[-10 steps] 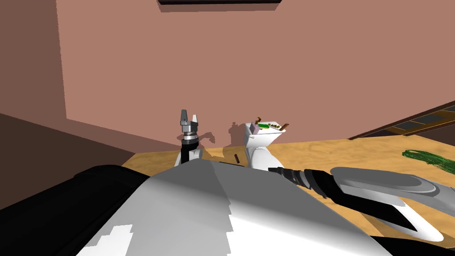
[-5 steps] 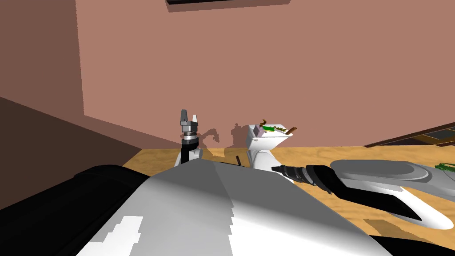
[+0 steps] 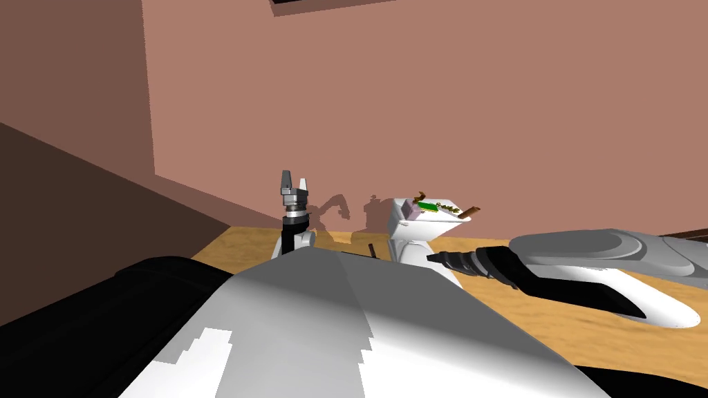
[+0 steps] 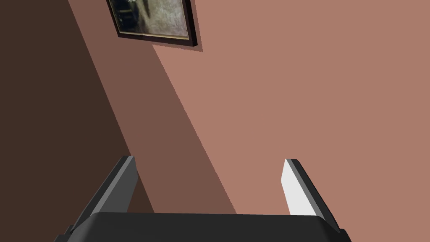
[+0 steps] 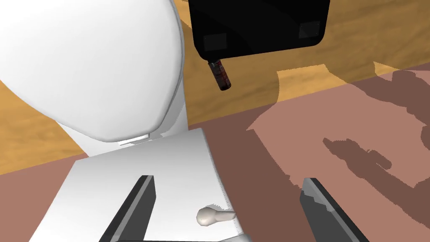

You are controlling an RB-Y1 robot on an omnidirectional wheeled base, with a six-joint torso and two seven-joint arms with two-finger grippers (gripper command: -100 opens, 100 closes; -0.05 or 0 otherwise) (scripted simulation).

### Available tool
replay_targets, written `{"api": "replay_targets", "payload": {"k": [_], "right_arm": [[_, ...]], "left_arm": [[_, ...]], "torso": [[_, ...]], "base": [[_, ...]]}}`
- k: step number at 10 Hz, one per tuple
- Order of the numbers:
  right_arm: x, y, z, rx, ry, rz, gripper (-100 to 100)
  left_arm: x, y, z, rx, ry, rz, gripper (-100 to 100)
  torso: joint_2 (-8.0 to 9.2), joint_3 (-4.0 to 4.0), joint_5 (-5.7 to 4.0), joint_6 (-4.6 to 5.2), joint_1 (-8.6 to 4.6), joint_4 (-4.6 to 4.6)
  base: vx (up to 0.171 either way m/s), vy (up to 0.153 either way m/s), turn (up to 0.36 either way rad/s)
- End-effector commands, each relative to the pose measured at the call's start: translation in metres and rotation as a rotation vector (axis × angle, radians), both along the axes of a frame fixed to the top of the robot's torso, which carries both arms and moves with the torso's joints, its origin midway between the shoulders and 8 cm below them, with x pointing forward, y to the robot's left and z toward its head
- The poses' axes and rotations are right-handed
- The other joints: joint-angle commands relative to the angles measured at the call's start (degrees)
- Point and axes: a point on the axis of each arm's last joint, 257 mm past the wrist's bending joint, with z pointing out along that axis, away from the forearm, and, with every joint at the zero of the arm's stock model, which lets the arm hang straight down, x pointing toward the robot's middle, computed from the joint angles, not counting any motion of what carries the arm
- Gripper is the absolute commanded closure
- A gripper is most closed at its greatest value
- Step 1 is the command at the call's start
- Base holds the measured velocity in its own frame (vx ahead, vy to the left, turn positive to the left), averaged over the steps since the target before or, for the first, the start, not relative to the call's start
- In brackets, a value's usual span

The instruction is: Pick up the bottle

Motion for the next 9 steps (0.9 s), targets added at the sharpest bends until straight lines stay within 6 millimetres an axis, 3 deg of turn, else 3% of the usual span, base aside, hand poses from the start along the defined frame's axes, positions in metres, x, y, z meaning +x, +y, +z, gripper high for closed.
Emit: {"api": "replay_targets", "payload": {"k": [1,5,8,9], "right_arm": [[0.004,-0.008,0.005,-0.030,-0.002,0.012,-100],[0.038,-0.027,0.026,-0.134,-0.050,0.048,-100],[0.076,-0.036,0.047,-0.196,-0.130,0.072,-100],[0.076,-0.036,0.047,-0.196,-0.130,0.072,-100]], "left_arm": [[0.000,0.000,0.000,0.000,0.000,0.000,0],[0.000,0.000,0.000,0.000,0.000,0.000,0],[0.000,0.000,0.000,0.000,0.000,0.000,0],[0.000,0.000,0.000,0.000,0.000,0.000,0]], "torso": [[0.00,0.00,0.00,0.00,0.00,0.00],[-0.18,-0.11,-0.01,0.04,0.01,-0.05],[-0.66,-0.38,-0.01,0.01,-0.04,-0.16],[-0.81,-0.48,-0.03,0.01,-0.10,-0.20]], "base": [[0.089,0.013,0.068],[0.150,0.020,0.143],[0.283,-0.006,0.173],[0.204,-0.027,0.051]]}}
